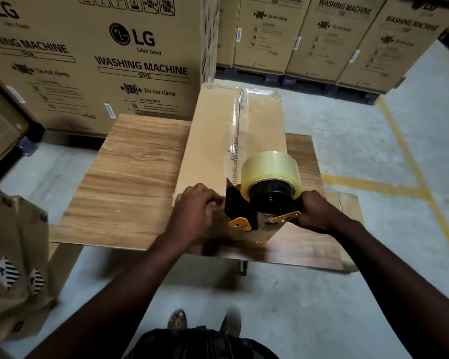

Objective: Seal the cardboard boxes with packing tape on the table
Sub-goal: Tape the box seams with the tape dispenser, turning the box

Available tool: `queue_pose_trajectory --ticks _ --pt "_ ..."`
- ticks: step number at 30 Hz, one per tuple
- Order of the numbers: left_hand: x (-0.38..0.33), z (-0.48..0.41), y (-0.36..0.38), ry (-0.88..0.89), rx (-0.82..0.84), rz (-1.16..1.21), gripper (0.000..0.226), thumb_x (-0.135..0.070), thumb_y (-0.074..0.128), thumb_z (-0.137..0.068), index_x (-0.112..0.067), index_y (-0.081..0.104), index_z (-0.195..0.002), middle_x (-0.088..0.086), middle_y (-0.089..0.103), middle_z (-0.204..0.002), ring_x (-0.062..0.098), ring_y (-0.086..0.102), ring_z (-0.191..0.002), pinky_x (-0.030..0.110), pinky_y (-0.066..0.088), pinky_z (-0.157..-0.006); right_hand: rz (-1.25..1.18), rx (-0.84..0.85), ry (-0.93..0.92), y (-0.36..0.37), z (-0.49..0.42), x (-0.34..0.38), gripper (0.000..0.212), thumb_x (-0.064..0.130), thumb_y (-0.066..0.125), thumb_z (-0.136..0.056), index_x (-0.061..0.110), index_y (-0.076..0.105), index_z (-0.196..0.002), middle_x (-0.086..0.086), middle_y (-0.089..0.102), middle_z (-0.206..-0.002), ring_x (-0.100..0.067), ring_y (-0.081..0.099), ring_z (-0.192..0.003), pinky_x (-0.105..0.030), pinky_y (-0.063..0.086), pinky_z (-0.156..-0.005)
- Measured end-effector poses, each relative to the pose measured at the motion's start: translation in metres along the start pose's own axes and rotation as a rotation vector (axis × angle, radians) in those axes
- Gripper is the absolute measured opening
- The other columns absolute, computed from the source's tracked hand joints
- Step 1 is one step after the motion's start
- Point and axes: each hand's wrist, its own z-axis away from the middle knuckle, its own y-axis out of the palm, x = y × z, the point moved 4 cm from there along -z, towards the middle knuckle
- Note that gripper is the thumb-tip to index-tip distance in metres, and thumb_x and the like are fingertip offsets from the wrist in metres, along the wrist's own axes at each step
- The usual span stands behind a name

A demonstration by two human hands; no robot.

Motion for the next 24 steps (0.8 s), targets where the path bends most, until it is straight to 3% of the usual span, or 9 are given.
queue_pose_trajectory --ticks 2,7,12,13,14,15,17,21,24 --pt "-0.011 -0.006 0.012 0.012 0.047 -0.007 0.018 -0.005 0.062 -0.082 -0.016 0.068 -0.094 0.004 0.061 -0.093 0.031 0.055 -0.089 0.038 0.039 -0.072 -0.025 -0.008 -0.030 -0.002 0.003 0.004 0.045 0.024 0.076 -0.082 0.054 0.059 -0.053 0.026 0.054 -0.049 -0.007 0.053 -0.052 -0.029 0.031 -0.051" --pt "-0.005 -0.007 0.017 0.012 0.030 0.091 0.020 -0.012 0.053 -0.078 -0.010 0.070 -0.089 0.006 0.063 -0.085 0.031 0.057 -0.082 0.035 0.040 -0.066 -0.070 -0.054 -0.077 -0.003 0.008 0.009 0.038 0.035 0.073 -0.080 0.060 0.057 -0.057 0.032 0.053 -0.053 0.001 0.055 -0.057 -0.025 0.031 -0.050" --pt "-0.003 -0.004 0.014 -0.014 0.006 0.163 0.016 -0.028 0.063 -0.084 -0.020 0.075 -0.092 -0.005 0.066 -0.090 0.012 0.058 -0.087 0.027 0.041 -0.073 -0.114 -0.079 -0.051 -0.008 0.020 -0.012 0.034 0.035 0.081 -0.079 0.051 0.063 -0.055 0.022 0.056 -0.049 -0.003 0.055 -0.052 -0.023 0.032 -0.048" --pt "-0.002 -0.004 0.013 -0.017 0.004 0.179 0.013 -0.029 0.066 -0.085 -0.024 0.075 -0.092 -0.008 0.065 -0.090 0.010 0.058 -0.088 0.027 0.044 -0.074 -0.104 -0.066 -0.030 -0.011 0.025 -0.023 0.023 0.041 0.077 -0.078 0.048 0.067 -0.059 0.021 0.058 -0.050 -0.003 0.057 -0.053 -0.020 0.035 -0.048" --pt "-0.002 -0.004 0.013 -0.018 0.005 0.186 0.010 -0.028 0.068 -0.086 -0.025 0.075 -0.092 -0.010 0.065 -0.090 0.009 0.058 -0.088 0.028 0.046 -0.076 -0.103 -0.082 -0.036 -0.014 0.032 -0.037 0.017 0.049 0.071 -0.076 0.037 0.072 -0.064 0.016 0.061 -0.053 -0.005 0.060 -0.054 -0.024 0.042 -0.050" --pt "-0.002 -0.003 0.013 -0.019 0.004 0.185 0.007 -0.026 0.070 -0.087 -0.026 0.075 -0.092 -0.010 0.065 -0.089 0.009 0.058 -0.089 0.030 0.047 -0.077 -0.101 -0.106 -0.042 -0.017 0.036 -0.052 0.031 0.054 0.065 -0.074 0.025 0.074 -0.067 0.008 0.065 -0.058 -0.009 0.063 -0.057 -0.033 0.049 -0.054" --pt "-0.004 -0.003 0.013 -0.023 0.006 0.171 0.007 -0.023 0.072 -0.089 -0.027 0.075 -0.093 -0.012 0.064 -0.089 0.008 0.057 -0.089 0.033 0.049 -0.078 -0.114 -0.142 -0.044 -0.023 0.045 -0.076 0.031 0.049 0.063 -0.073 0.022 0.076 -0.077 0.001 0.072 -0.072 -0.019 0.069 -0.071 -0.044 0.056 -0.063" --pt "-0.014 -0.005 0.019 -0.091 -0.001 0.121 0.016 -0.023 0.066 -0.089 -0.036 0.074 -0.092 -0.015 0.061 -0.091 0.013 0.055 -0.094 0.039 0.045 -0.086 -0.146 -0.168 -0.102 -0.018 0.045 -0.089 0.015 0.023 0.070 -0.077 0.020 0.070 -0.092 0.000 0.072 -0.087 -0.022 0.069 -0.084 -0.049 0.057 -0.071" --pt "-0.038 -0.009 0.035 -0.073 0.055 0.091 0.030 -0.010 0.067 -0.087 -0.039 0.076 -0.092 -0.013 0.063 -0.094 0.020 0.057 -0.099 0.042 0.044 -0.090 -0.196 -0.164 -0.117 -0.011 0.045 -0.089 0.025 0.018 0.069 -0.078 0.033 0.064 -0.097 0.005 0.068 -0.092 -0.013 0.066 -0.091 -0.038 0.056 -0.079"
